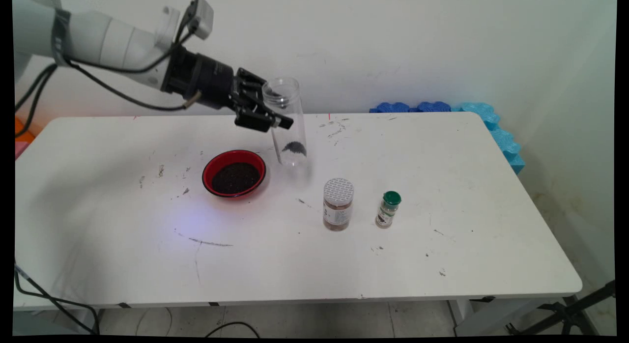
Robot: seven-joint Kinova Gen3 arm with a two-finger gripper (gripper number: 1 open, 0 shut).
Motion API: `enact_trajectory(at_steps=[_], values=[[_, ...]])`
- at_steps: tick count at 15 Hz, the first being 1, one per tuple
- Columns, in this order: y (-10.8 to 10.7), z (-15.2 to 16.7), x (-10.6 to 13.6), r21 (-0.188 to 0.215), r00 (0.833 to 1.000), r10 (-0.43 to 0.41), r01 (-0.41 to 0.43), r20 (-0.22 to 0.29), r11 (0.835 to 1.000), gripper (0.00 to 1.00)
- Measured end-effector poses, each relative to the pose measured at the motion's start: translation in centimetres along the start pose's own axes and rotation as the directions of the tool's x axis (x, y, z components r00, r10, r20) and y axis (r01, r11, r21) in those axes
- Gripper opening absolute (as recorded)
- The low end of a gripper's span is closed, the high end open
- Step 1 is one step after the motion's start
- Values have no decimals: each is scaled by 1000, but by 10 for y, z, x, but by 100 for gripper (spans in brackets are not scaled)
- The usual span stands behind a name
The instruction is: Place the picked object on the table
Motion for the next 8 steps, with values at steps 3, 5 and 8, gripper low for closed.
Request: enact_trajectory(at_steps=[3, 5, 8], values=[[1, 12, -17, 9, 1000, -10, 10, 3, 1000, 0], [1, 18, -24, 13, 1000, -16, 16, 1, 1000, 0], [0, 28, -34, 23, 1000, -27, 27, -4, 999, 0]])
